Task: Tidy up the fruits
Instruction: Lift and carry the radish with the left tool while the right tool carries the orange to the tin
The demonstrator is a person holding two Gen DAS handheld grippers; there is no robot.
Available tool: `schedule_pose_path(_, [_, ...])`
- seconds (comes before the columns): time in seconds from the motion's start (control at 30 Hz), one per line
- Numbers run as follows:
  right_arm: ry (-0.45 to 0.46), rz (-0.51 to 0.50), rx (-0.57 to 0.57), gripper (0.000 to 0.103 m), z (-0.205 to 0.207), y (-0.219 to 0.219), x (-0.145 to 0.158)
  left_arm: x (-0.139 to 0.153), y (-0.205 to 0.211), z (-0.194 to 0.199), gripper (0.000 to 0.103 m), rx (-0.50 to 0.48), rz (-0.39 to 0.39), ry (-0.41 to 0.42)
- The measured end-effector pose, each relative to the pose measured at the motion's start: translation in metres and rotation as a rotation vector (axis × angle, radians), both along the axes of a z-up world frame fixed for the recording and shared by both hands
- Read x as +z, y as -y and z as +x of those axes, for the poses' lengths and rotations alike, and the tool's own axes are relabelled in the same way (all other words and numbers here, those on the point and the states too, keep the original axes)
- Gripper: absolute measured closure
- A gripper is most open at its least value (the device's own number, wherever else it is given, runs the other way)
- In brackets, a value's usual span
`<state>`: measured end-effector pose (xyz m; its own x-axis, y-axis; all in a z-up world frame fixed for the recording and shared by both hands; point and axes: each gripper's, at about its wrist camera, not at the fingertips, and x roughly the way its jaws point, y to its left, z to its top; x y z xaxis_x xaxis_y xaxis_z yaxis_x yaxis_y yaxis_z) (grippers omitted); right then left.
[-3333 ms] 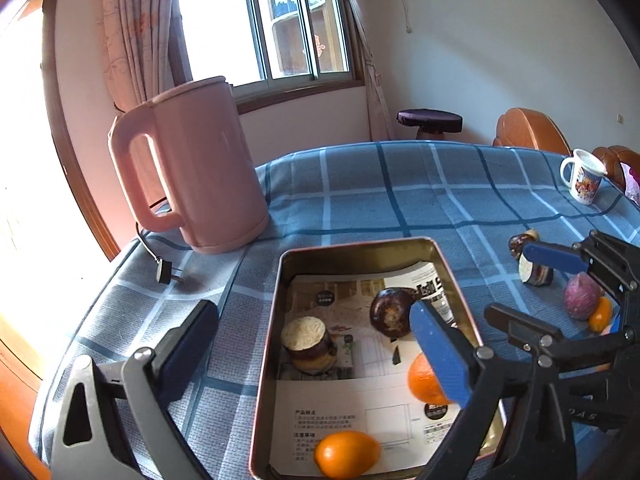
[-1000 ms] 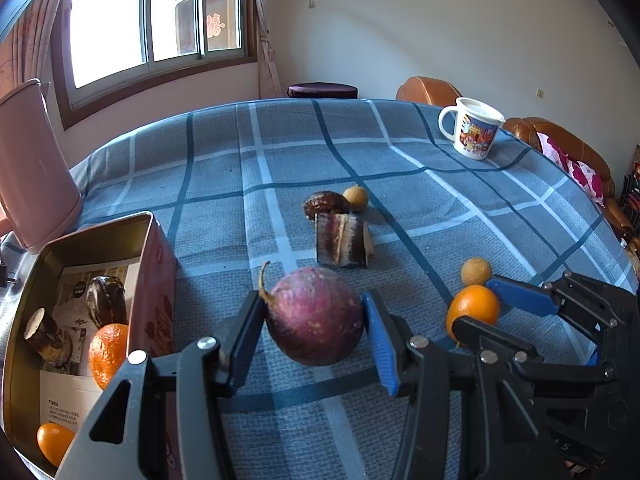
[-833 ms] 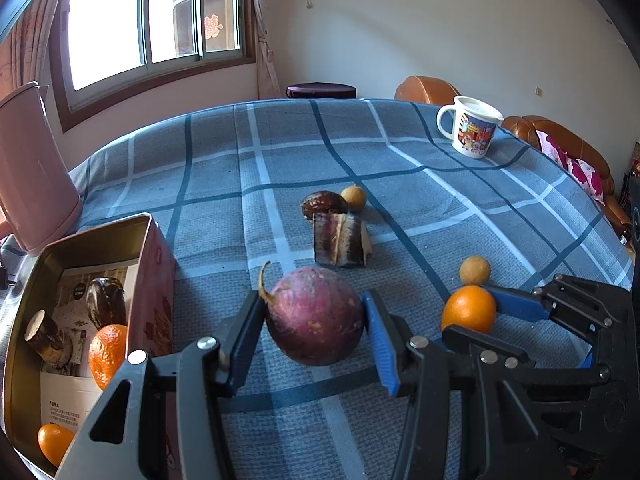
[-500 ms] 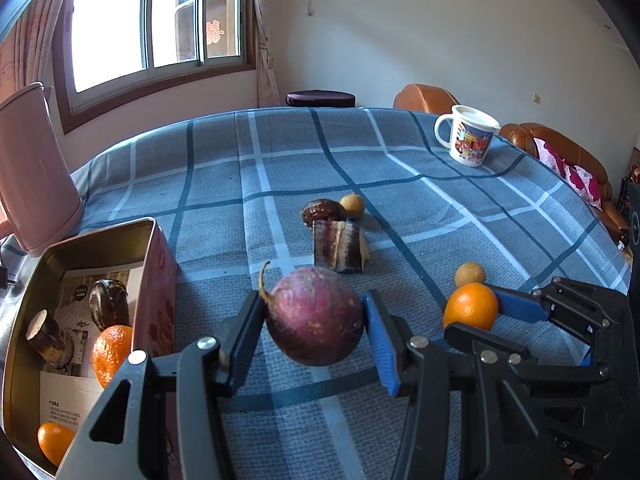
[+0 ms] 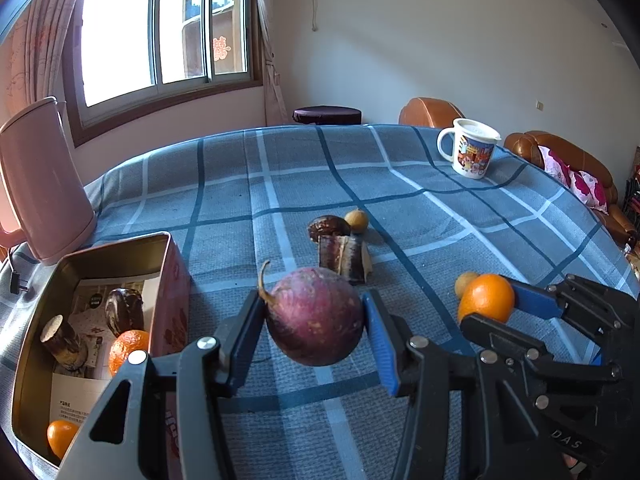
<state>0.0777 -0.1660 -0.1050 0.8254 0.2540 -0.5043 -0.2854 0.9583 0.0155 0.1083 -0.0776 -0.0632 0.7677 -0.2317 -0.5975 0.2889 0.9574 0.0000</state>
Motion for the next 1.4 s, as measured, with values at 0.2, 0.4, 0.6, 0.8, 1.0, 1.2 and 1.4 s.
schedule_pose_path(0.2, [0.020,-0.002,0.001,0.065,-0.003,0.000,0.001,0.001,-0.001,-0.002,0.051,0.006,-0.005,0.014])
schedule_pose_path(0.4, [0.048,-0.002,-0.005,0.065,-0.007,0.001,0.002,0.003,0.000,-0.006,0.051,0.004,-0.013,0.031])
schedule_pose_path(0.6, [0.071,-0.003,-0.006,0.065,-0.010,0.000,0.003,0.005,0.002,-0.011,0.051,0.004,-0.009,0.058])
schedule_pose_path(0.8, [0.088,-0.003,-0.006,0.065,-0.012,0.000,0.003,0.005,0.003,-0.013,0.051,0.005,-0.011,0.063])
schedule_pose_path(1.0, [0.107,-0.003,-0.003,0.065,-0.015,0.000,0.004,0.005,0.006,-0.018,0.051,0.003,-0.002,0.074])
schedule_pose_path(1.2, [0.122,-0.001,-0.001,0.065,-0.018,0.000,0.006,0.005,0.006,-0.022,0.051,0.004,-0.004,0.086])
schedule_pose_path(1.4, [0.145,0.002,0.006,0.065,-0.021,0.000,0.007,0.007,0.006,-0.026,0.051,0.007,-0.007,0.109])
